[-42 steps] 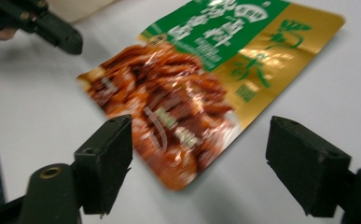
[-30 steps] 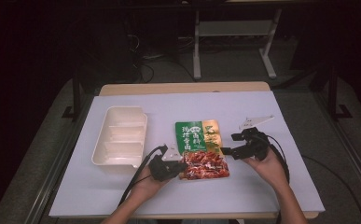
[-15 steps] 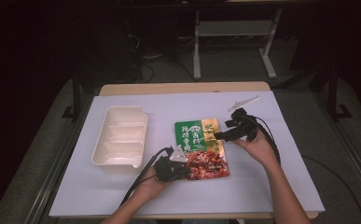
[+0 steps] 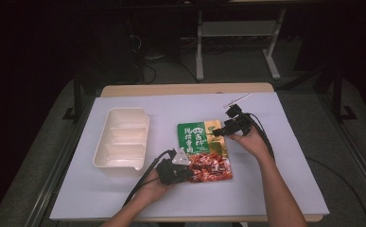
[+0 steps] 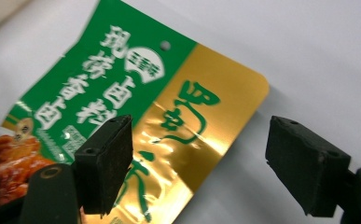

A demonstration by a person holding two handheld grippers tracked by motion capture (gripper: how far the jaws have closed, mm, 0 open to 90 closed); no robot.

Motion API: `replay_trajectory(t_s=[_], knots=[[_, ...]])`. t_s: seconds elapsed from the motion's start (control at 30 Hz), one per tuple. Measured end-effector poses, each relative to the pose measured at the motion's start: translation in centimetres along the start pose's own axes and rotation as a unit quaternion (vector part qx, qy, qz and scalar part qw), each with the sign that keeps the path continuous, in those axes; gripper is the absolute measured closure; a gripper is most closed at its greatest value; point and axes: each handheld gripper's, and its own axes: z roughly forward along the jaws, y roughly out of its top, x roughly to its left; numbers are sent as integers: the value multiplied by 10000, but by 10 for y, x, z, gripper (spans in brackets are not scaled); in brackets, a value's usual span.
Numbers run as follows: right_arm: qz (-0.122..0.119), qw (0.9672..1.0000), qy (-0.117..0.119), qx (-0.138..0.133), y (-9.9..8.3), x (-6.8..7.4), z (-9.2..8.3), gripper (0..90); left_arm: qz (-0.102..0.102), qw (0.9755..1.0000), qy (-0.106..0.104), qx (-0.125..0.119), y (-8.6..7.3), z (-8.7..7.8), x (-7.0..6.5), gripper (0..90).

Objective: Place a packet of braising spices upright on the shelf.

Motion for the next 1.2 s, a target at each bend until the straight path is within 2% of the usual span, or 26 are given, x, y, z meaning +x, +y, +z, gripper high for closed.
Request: replay_trajectory(t_s=[0.07,0.27,0.4,0.47,0.53,0.67,0.77,0.93,1.03,1.2], knots=[[119,9999,-6,110,-2,-4,5,228,43,10000,24,-5,0,0,0,900],[166,9994,151,280,-4,-8,12,285,4,10000,6,-7,0,0,0,900],[114,9991,337,241,-3,-7,15,346,56,10000,41,21,0,0,-1,900],[71,9991,326,251,-3,-5,15,363,53,10000,42,20,0,0,-1,900],[21,9992,340,220,-3,-6,13,391,54,10000,42,18,0,0,-1,900],[69,9988,473,110,-3,-5,4,474,42,10000,38,11,0,0,-1,900],[-72,9979,641,-10,-2,-2,-4,529,34,10000,33,1,0,0,-2,900],[-224,9947,1001,-70,-1,4,-11,593,157,9998,53,78,0,-1,0,900],[-260,9931,1137,83,-2,5,-7,644,126,9999,62,43,0,-1,-1,900],[-292,9919,1178,369,-3,7,5,655,65,10000,45,7,0,0,-2,900]])
